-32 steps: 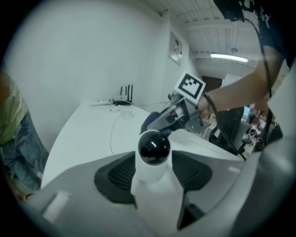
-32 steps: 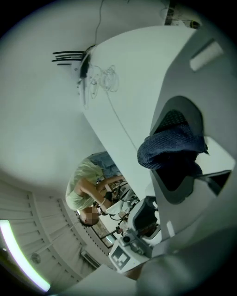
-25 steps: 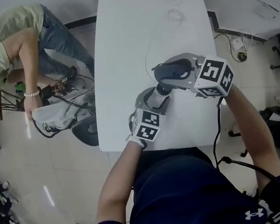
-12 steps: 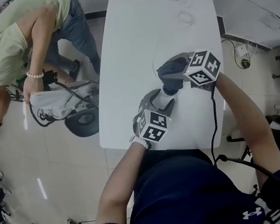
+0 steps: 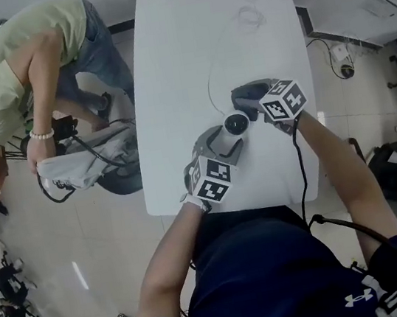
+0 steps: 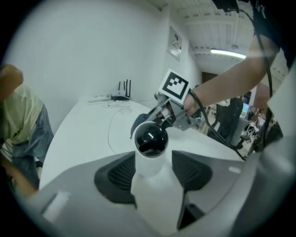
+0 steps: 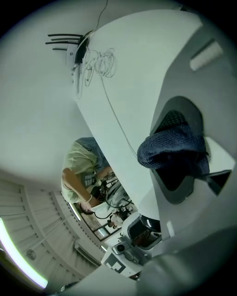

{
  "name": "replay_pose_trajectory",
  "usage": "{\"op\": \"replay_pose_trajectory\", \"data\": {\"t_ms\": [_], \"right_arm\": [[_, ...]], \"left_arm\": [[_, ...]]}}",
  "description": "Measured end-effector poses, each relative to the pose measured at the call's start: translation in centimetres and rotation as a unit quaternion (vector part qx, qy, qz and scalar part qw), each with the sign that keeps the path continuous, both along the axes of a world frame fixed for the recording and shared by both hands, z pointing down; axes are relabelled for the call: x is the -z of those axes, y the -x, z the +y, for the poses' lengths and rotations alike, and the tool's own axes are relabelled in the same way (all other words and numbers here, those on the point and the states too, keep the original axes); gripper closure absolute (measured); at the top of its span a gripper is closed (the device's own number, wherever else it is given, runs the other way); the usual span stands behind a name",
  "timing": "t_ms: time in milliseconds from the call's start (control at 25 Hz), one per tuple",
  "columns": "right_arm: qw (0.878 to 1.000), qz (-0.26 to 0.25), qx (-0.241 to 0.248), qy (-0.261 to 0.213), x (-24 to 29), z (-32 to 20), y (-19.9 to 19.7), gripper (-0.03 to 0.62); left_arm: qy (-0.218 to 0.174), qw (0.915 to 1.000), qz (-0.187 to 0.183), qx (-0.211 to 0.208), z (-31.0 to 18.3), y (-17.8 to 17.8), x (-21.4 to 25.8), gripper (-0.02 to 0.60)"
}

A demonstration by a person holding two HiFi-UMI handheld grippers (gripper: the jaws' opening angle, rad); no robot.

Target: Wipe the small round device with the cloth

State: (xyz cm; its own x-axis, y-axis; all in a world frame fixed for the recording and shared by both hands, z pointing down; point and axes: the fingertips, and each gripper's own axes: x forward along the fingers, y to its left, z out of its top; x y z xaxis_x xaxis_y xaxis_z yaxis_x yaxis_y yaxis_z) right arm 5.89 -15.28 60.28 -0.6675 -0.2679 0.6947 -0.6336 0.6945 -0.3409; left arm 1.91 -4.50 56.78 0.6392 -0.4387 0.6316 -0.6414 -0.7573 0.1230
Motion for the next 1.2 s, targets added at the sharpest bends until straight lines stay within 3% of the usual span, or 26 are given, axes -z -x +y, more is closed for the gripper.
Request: {"op": "replay_pose_trajectory", "data": {"t_ms": [120, 240, 440, 520, 640, 840, 960, 1200], "right_arm": [[0.999, 0.013, -0.039, -0.013, -1.4, 0.3, -0.8, 0.421], [0.995, -0.012, -0.098, -0.027, 0.3, 0.1, -1.7, 0.421], [0.973, -0.085, -0.185, -0.107, 9.9, 1.9, -4.1, 0.419], [0.963, -0.108, -0.199, -0.147, 14.2, 3.1, -3.9, 0.419], [0.952, -0.149, -0.206, -0.172, 17.6, 5.6, -0.9, 0.421], [0.953, -0.060, -0.200, -0.219, 14.9, 8.2, 2.0, 0.419], [0.947, -0.047, -0.243, -0.205, 11.3, 7.8, 0.9, 0.419], [0.916, -0.123, -0.358, -0.132, 8.2, 8.8, -2.5, 0.421]], "left_arm": [[0.003, 0.9999, -0.004, -0.010, 0.1, -0.1, -0.2, 0.334], [0.001, 0.9998, -0.006, -0.016, -0.2, 0.3, -0.1, 0.334], [-0.049, 0.9957, -0.025, -0.075, -0.8, 1.1, 0.9, 0.334], [-0.048, 0.9929, -0.017, -0.107, -0.7, 1.0, 1.1, 0.334], [-0.028, 0.9891, -0.008, -0.144, 0.0, 1.1, 0.8, 0.333], [-0.013, 0.9886, -0.013, -0.149, 0.8, 0.6, 1.6, 0.331], [-0.020, 0.9882, -0.017, -0.151, -0.3, 0.5, 0.6, 0.331], [-0.029, 0.9836, -0.036, -0.174, -0.4, 0.5, 0.0, 0.331]]}}
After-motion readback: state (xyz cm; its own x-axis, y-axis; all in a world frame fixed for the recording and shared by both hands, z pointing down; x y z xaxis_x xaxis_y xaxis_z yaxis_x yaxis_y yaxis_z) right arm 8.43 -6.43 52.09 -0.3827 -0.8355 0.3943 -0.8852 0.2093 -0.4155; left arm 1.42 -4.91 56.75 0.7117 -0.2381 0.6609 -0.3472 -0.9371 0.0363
